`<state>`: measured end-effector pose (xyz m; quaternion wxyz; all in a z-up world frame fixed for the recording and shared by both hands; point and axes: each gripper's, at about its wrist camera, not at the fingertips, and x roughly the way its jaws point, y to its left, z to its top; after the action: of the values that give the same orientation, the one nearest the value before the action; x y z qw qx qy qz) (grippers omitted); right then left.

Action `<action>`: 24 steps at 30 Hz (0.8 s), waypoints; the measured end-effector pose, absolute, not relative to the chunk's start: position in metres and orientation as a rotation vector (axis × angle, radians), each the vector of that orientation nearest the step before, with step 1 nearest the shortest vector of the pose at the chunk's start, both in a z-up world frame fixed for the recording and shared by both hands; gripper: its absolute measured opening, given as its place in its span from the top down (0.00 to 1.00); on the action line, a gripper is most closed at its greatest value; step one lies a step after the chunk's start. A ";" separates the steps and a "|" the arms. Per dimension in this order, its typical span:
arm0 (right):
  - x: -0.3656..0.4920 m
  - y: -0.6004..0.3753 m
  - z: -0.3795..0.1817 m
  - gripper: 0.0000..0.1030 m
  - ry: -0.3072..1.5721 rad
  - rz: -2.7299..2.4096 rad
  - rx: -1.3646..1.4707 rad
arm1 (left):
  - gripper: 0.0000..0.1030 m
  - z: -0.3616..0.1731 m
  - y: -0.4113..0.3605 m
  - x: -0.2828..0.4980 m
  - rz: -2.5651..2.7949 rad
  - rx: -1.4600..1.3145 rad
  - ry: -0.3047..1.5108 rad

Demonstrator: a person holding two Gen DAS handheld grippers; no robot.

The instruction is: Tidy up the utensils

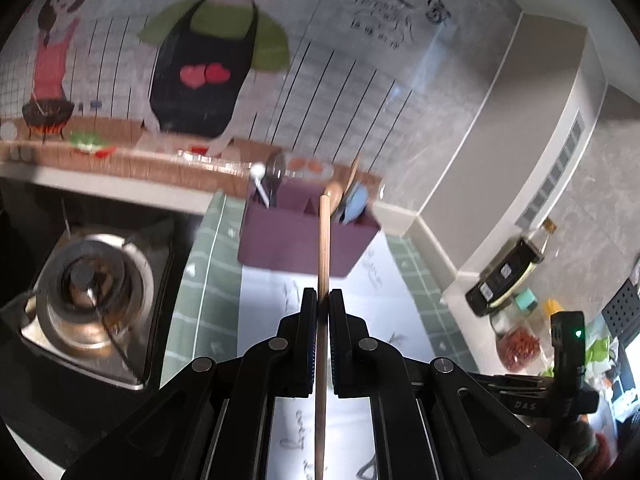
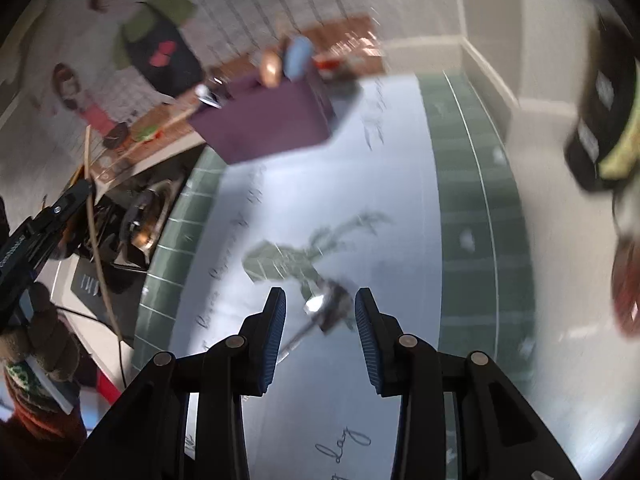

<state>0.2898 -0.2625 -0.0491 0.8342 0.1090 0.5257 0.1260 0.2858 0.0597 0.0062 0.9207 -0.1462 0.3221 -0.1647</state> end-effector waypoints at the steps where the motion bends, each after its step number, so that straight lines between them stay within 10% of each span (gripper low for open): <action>1: 0.287 -0.262 -0.054 0.67 1.117 0.249 0.233 | 0.95 0.003 0.060 0.283 -0.342 -0.293 0.671; 24: 0.311 -0.181 -0.110 0.59 1.083 -0.104 0.096 | 0.95 0.000 0.148 0.219 -0.242 -0.263 0.644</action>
<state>0.3107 -0.1808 -0.1103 0.8547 0.0456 0.5148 -0.0494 0.2193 0.1481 0.0001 0.9329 -0.1285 0.3150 -0.1182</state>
